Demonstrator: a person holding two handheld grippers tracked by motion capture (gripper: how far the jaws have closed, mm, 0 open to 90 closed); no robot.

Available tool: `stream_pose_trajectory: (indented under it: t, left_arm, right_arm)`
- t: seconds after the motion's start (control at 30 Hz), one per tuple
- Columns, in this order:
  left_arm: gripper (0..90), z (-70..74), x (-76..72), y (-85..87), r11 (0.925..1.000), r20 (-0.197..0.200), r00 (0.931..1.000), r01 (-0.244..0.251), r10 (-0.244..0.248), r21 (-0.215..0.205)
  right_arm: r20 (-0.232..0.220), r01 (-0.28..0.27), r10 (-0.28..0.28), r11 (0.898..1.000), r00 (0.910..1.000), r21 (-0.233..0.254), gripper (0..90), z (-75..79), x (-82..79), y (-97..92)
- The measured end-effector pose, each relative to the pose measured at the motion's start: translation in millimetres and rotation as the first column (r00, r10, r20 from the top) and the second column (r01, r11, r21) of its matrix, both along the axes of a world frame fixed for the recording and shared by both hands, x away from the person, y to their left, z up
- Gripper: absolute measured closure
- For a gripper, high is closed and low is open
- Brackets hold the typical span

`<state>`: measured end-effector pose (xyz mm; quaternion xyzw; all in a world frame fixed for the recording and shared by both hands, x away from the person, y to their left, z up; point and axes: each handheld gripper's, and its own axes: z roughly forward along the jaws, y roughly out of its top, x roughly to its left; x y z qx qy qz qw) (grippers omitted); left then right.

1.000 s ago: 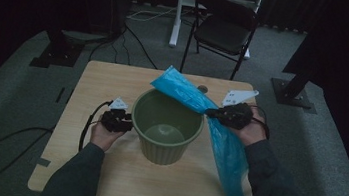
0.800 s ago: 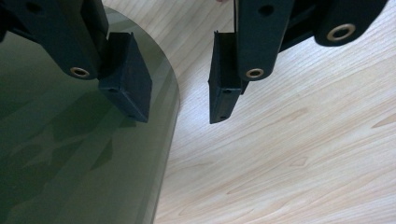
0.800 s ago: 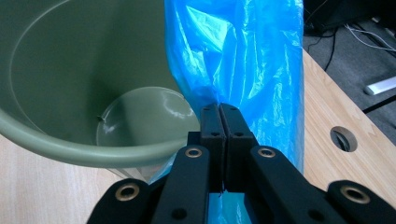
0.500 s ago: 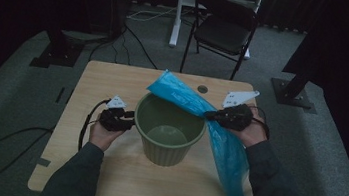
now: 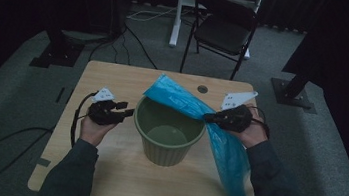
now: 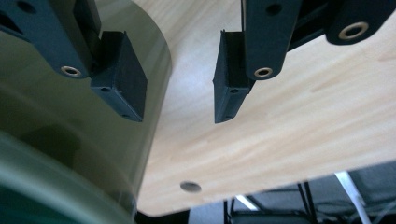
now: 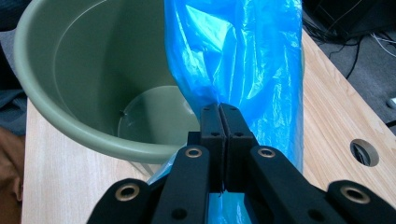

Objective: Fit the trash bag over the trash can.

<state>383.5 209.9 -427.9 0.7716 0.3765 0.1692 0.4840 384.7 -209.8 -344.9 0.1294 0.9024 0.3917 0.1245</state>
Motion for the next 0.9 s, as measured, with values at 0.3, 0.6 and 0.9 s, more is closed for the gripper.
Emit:
stream_pose_trajectory:
  t: [0.3, 0.6, 0.9]
  left_arm:
    - [57.0, 37.1, -0.9, 8.7, 0.9993, 0.057, 0.9984, 0.006, -0.004, -0.038]
    - [58.3, 68.7, 6.2, -9.8, 0.9923, 0.107, 0.9923, 0.073, -0.062, -0.100]
    - [57.7, 61.0, 8.2, -43.5, 0.9893, 0.078, 0.9865, 0.145, -0.144, -0.013]
  right_arm:
    - [-0.003, -0.029, 0.029, 0.999, 0.9996, -0.014, 89.3, 1.8, -2.1, 2.8]
    - [0.001, -0.059, 0.059, 0.998, 0.9982, -0.030, 89.3, 3.0, -5.4, 7.6]
    - [0.003, -0.104, 0.104, 0.994, 0.9946, -0.041, 89.0, 5.8, -10.4, 7.9]
